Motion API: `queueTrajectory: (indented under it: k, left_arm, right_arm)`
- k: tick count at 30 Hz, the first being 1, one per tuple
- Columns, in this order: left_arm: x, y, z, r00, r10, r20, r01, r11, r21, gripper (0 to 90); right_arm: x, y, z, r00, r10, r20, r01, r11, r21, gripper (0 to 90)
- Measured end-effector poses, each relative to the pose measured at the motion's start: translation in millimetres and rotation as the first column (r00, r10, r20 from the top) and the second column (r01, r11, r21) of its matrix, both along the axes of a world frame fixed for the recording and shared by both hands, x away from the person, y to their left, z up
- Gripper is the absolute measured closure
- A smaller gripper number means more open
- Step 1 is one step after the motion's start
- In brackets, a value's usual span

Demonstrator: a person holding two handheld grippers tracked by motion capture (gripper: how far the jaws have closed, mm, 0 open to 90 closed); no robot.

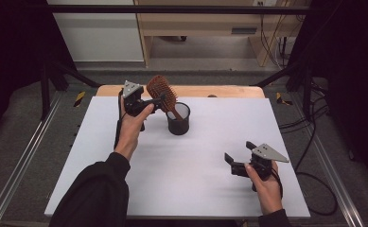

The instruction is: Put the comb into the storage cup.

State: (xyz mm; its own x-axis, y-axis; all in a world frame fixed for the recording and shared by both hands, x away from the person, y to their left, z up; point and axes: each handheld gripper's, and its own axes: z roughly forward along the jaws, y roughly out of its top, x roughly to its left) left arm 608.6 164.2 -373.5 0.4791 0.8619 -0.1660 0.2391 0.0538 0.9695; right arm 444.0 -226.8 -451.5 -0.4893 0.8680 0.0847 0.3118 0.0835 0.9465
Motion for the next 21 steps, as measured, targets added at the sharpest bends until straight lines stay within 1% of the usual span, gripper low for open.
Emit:
queueTrajectory:
  k: [6, 14, 21]
  left_arm:
    - [-3.3, 3.2, 3.6, 0.9999, -0.001, 0.01, 0.001, 1.0, -0.005, 2.0]
    - [-8.9, 7.8, 10.0, 0.9995, -0.004, 0.031, 0.004, 1.0, 0.002, 2.0]
    - [-14.5, 10.9, 15.3, 0.9988, -0.008, 0.049, 0.008, 0.9999, -0.008, 2.0]
  right_arm:
    - [-0.1, 0.5, 0.1, 1.0, 0.0, 0.0, 0.0, 1.0, -0.001, 3.3]
    - [0.1, 0.7, 0.0, 1.0, 0.002, -0.001, -0.002, 1.0, -0.002, 3.3]
    - [0.0, 1.6, -0.4, 1.0, 0.006, -0.003, -0.006, 1.0, -0.011, 3.2]
